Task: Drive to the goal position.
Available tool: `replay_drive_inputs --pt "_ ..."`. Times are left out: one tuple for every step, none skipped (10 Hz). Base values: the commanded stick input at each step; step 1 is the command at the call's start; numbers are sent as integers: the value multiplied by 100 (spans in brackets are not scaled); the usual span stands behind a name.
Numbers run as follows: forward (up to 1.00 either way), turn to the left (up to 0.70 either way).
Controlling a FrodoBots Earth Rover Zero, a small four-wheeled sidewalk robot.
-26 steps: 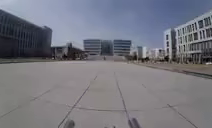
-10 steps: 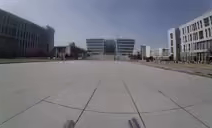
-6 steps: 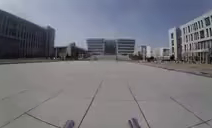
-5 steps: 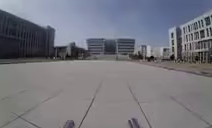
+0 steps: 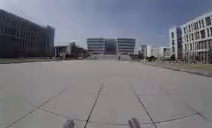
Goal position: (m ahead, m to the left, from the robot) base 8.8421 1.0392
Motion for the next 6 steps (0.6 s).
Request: replay_drive_inputs --pt "100 -7" --pt "100 -24" --pt "100 -22" --pt "100 0" --pt "100 0" --pt "100 0"
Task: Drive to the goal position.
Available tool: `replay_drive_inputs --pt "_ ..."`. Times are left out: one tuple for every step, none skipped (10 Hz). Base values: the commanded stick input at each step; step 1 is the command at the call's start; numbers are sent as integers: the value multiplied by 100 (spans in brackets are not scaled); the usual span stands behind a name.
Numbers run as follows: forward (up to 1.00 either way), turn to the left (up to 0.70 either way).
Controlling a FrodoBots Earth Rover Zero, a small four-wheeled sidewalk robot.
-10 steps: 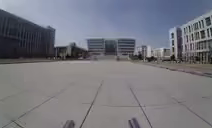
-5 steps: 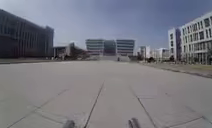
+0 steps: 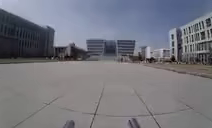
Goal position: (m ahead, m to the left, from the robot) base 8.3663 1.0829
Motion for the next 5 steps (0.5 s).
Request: replay_drive_inputs --pt "100 0" --pt "100 0" --pt "100 0" --pt "100 -15" --pt "100 -27"
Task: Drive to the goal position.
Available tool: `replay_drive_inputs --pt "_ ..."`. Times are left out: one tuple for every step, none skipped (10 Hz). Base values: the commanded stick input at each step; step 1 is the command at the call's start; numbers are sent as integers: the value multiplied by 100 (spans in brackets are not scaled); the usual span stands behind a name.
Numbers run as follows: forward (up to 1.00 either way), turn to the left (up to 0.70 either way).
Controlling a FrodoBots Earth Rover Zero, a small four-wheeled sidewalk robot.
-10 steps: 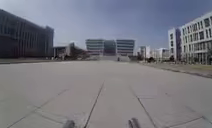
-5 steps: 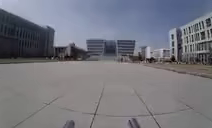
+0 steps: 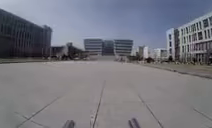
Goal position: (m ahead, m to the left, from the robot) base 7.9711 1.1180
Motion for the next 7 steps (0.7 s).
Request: replay_drive_inputs --pt "100 -23" --pt "100 0" --pt "100 0" --pt "100 0" --pt "100 0" --pt "100 0" --pt "100 0"
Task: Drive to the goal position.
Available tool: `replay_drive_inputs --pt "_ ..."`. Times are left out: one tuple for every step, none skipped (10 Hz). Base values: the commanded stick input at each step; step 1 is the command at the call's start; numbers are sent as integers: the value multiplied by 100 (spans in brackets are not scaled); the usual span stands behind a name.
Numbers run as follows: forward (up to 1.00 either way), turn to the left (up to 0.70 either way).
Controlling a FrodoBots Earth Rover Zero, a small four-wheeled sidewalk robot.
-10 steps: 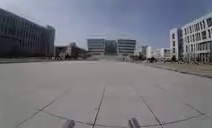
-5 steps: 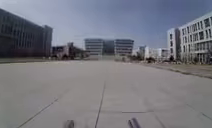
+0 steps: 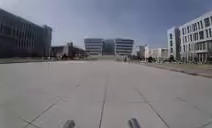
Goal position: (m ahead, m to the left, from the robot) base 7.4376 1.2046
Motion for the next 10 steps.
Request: replay_drive_inputs --pt "100 0" --pt "100 0" --pt "100 0" --pt "100 0" --pt "100 0" --pt "100 0" --pt "100 0" --pt "100 0" --pt "100 0" --pt "100 -18"
